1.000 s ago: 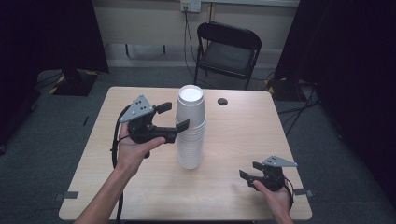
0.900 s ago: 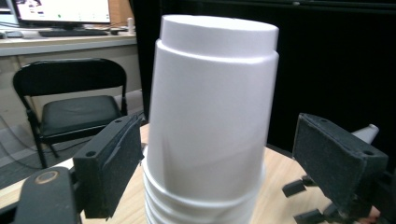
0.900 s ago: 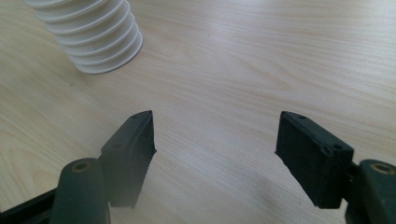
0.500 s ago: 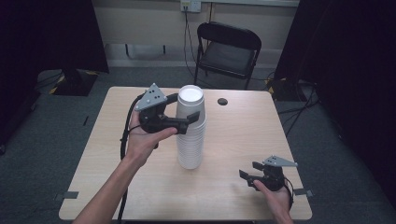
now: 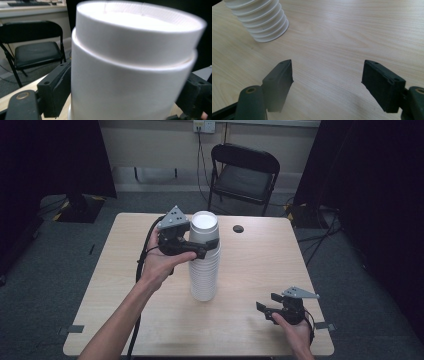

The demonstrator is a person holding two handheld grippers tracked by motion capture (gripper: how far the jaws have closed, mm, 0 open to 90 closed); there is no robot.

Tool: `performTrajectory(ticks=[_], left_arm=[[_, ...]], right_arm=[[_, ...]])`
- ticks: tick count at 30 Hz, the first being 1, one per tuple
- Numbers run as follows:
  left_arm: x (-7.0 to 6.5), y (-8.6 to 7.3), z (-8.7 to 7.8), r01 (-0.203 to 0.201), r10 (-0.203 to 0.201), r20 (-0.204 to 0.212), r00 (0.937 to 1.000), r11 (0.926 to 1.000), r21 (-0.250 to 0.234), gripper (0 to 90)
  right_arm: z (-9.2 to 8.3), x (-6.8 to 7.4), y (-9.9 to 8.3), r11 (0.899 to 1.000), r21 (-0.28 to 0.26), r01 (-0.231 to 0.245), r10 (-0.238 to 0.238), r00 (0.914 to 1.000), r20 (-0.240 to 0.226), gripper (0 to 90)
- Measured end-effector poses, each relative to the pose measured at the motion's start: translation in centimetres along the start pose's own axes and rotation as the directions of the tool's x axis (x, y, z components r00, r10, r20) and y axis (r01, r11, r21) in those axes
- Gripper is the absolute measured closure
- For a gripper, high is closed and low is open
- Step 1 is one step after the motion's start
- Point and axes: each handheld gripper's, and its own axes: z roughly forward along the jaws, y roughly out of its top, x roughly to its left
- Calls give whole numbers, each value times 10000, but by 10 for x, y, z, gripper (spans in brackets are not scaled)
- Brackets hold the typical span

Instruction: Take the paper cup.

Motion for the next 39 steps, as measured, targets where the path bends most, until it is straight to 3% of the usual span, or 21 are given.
performTrajectory(ticks=[2,4,7,15,20,24,26,32,39], left_arm=[[0,0,2,-54,53,31,10000,9999,134,127],[-4,-1,6,-439,453,-272,9986,9979,479,119],[-5,-3,9,-520,536,-276,9982,9971,561,113],[-1,-8,11,-168,171,-86,9998,9993,333,109],[-3,-7,10,-436,441,-177,9989,9987,276,122],[-2,-7,10,-360,367,-423,9984,9992,184,127],[-1,-7,10,-329,333,-253,9991,9993,158,128],[-2,-6,10,-396,400,-258,9989,9991,157,130],[-4,1,4,-425,421,-181,9990,9988,-261,133]], right_arm=[[0,0,0,10000,-6,-12,12,10000,13,244],[0,1,0,10000,21,-8,8,10000,4,243],[0,1,0,10000,22,-21,21,10000,-10,243],[0,1,0,10000,36,-32,32,10000,-10,239],[0,1,0,10000,19,-39,39,10000,-11,238],[0,1,0,10000,17,-65,65,10000,-34,238],[0,1,0,10000,23,-93,93,10000,-35,238],[0,0,-1,9999,44,-100,100,9999,-4,236],[0,1,-1,10000,42,-66,66,10000,-53,237]])
